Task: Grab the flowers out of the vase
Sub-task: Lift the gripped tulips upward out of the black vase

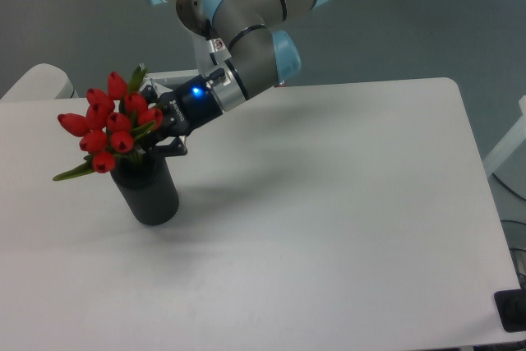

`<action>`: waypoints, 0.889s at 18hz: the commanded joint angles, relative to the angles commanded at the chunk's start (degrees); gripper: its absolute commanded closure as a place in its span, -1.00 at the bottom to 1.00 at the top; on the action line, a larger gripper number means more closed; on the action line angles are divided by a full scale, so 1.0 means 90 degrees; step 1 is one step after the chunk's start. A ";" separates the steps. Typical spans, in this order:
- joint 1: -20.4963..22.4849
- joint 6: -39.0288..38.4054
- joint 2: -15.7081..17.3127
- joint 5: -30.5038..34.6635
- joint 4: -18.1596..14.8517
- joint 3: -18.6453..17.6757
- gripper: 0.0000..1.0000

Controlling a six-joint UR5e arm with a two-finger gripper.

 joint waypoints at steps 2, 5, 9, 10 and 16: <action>-0.0010 -0.0157 0.0000 -0.0020 0.0000 0.0136 0.64; -0.0010 -0.0683 -0.0010 -0.0253 0.0000 0.0449 0.64; 0.0049 -0.1444 -0.0010 -0.0372 -0.0010 0.0791 0.64; 0.0049 -0.1582 0.0000 -0.0372 0.0000 0.0801 0.64; 0.0176 -0.2080 0.0166 -0.0371 0.0000 0.0821 0.64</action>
